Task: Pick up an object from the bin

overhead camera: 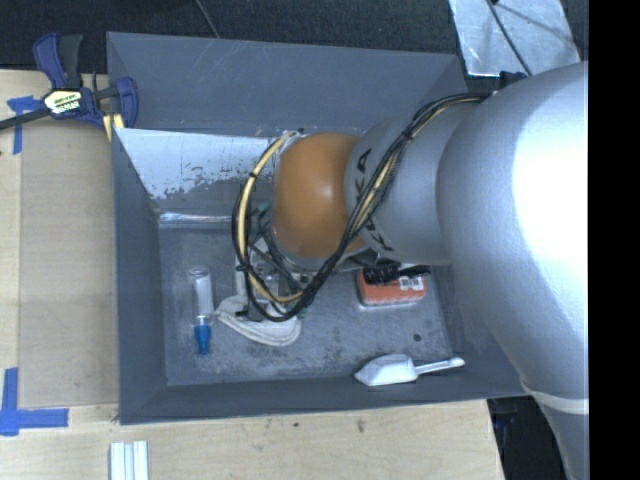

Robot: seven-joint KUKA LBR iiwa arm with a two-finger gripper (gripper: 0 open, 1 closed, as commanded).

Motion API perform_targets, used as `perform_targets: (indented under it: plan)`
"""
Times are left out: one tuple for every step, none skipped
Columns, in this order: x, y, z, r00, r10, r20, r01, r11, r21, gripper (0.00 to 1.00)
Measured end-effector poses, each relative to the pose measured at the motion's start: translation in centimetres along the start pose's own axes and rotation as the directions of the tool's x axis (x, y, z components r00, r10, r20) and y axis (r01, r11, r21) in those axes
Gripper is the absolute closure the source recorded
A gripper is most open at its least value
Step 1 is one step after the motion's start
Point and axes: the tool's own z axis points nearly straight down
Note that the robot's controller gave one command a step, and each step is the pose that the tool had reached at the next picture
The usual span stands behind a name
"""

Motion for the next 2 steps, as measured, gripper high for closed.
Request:
perform_targets:
  plan:
    - [0.3, -0.2, -3.6, 1.0, 0.003, -0.009, -0.003, 1.0, 0.006, 1.0]
    - [-2.2, 4.8, -19.9, 1.0, -0.026, -0.001, 0.026, 1.0, 0.002, 1.0]
